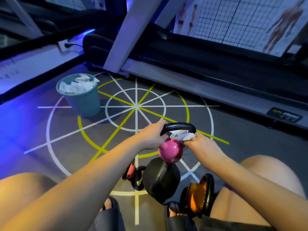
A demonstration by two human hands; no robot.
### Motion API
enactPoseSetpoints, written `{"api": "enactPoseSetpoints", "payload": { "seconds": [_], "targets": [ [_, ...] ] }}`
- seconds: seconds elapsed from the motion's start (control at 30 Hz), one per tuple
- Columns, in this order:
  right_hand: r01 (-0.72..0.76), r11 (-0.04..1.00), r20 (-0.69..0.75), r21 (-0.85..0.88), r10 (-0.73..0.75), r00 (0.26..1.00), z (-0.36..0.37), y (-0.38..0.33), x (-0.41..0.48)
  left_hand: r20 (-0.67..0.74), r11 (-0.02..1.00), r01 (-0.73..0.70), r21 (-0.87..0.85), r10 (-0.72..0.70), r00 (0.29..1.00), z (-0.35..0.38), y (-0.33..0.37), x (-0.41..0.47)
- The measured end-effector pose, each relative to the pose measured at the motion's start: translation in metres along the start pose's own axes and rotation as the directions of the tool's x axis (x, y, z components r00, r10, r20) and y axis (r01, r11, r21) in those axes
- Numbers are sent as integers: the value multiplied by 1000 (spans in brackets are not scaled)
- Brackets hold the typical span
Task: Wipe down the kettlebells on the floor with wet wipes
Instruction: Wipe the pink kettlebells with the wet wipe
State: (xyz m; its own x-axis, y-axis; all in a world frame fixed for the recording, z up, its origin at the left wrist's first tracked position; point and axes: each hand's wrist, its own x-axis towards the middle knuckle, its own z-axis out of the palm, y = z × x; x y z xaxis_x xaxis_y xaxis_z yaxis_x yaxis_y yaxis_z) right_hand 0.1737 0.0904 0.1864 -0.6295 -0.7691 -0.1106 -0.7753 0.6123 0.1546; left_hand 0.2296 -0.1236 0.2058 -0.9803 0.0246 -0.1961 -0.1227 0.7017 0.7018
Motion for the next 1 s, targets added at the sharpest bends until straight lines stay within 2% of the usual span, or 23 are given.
{"api": "enactPoseSetpoints", "payload": {
  "seconds": [0.13,0.2,0.3,0.37,0.43,0.5,0.57,0.67,0.73,0.77,0.8,0.83,0.87,0.9,0.93,0.97,1.0],
  "targets": [
    [33,972,71,231,-51,996,-5,-5,18,2,1000,-2,26,2,1000,-3,3,0],
    [-53,933,113,357,13,993,-5,-9,29,-7,1000,14,-6,-14,1000,-6,0,-2],
    [-245,838,158,487,191,969,1,-17,24,-25,999,51,0,-51,998,-8,-6,-4],
    [-317,812,166,490,270,948,5,-18,17,-21,998,58,-12,-58,998,-7,-8,-5],
    [-302,838,14,455,332,943,3,-18,13,-16,999,49,-16,-50,999,-5,-9,-6],
    [-205,944,-234,259,268,935,1,-15,13,-17,999,39,-11,-39,999,-2,-10,-8],
    [-123,990,-378,75,142,915,12,-9,10,-18,1000,28,-6,-28,999,-1,-12,-9],
    [-135,991,-395,10,128,910,23,-9,7,-18,1000,18,-2,-19,1000,0,-15,-9],
    [-232,964,-277,129,260,925,23,-22,5,-13,1000,3,-1,-3,1000,1,-15,-9],
    [-302,921,-196,248,352,915,23,-31,4,-10,1000,-6,1,6,1000,1,-14,-9],
    [-370,835,-139,408,457,878,21,-42,2,-7,1000,-15,7,16,1000,1,-13,-9],
    [-426,675,-62,603,571,818,19,-53,1,-4,1000,-27,11,27,1000,2,-12,-9],
    [-426,398,58,813,672,738,19,-63,3,1,999,-42,11,42,999,2,-11,-9],
    [-358,0,240,934,742,626,17,-69,10,8,998,-57,4,57,998,2,-10,-9],
    [-224,-413,465,883,701,541,14,-73,18,15,998,-66,-2,66,998,3,-9,-9],
    [-74,-694,627,716,593,505,9,-74,25,20,998,-70,-7,70,997,4,-8,-10],
    [38,-828,700,560,497,512,5,-73,30,20,998,-69,-9,69,997,5,-7,-10]
  ]
}}
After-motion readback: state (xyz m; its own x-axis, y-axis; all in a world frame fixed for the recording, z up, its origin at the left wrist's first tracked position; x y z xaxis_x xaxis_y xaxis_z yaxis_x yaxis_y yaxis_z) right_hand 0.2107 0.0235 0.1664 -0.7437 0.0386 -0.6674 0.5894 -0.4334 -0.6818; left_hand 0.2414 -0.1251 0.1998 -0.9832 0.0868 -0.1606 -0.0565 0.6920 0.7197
